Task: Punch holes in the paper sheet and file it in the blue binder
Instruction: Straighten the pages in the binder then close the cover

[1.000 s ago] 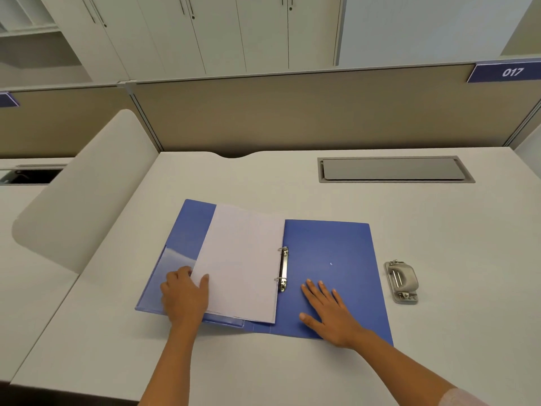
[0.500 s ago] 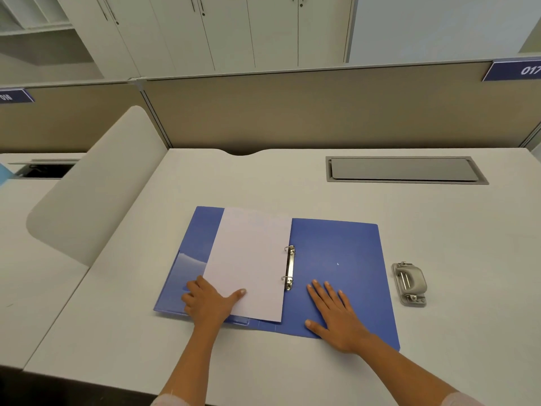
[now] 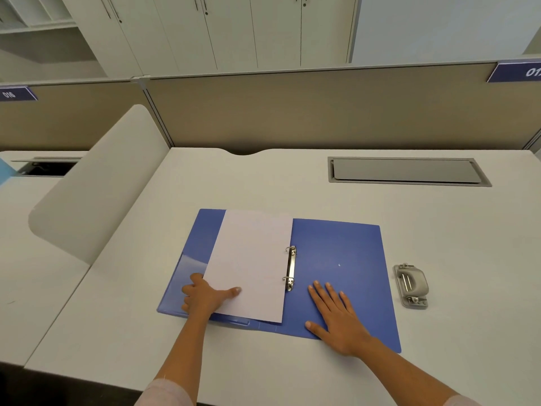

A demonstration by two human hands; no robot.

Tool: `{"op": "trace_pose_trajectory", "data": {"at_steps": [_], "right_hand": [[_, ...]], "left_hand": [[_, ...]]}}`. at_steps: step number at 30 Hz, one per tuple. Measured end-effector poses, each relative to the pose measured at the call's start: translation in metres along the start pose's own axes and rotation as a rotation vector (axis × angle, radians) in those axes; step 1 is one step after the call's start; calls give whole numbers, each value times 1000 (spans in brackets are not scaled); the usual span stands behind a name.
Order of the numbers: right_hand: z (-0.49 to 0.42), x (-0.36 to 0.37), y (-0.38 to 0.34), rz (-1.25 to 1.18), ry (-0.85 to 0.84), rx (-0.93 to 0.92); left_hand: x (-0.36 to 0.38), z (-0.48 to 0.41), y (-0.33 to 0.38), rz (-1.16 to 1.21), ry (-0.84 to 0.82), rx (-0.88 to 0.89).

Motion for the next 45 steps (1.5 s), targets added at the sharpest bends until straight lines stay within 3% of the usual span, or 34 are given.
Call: {"op": "trace_pose_trajectory", "data": {"at_steps": [9, 16, 22, 27, 33, 38, 42, 45], "right_hand": [[0, 0, 0, 5, 13, 5], [0, 0, 1, -1, 10, 5], [1, -6, 3, -159, 0, -44], [4, -20, 11, -441, 58, -37], [11, -34, 24, -1087, 138, 60], [27, -56, 49, -1533, 353, 195], [38, -70, 62, -1631, 412, 257], [44, -75, 75, -1506, 436, 350]], "left_hand": [[-12, 6, 10, 210, 16, 116], [-44, 62, 52, 219, 229, 328], [-28, 114, 109, 274, 95, 577], [4, 144, 148, 245, -40, 704], [56, 170, 180, 125, -135, 813], [102, 176, 195, -33, -171, 844], [137, 178, 201, -129, -234, 882], [157, 182, 204, -190, -259, 909]]}}
Point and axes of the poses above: each hand's wrist, its own z-axis away from the middle knuckle, its own x-axis out of the palm, y = z × x, the point moved 10 cm from there along -z, towards the middle knuckle, and after that the axes turned 9 degrees about -y, right-handed, at the moved point
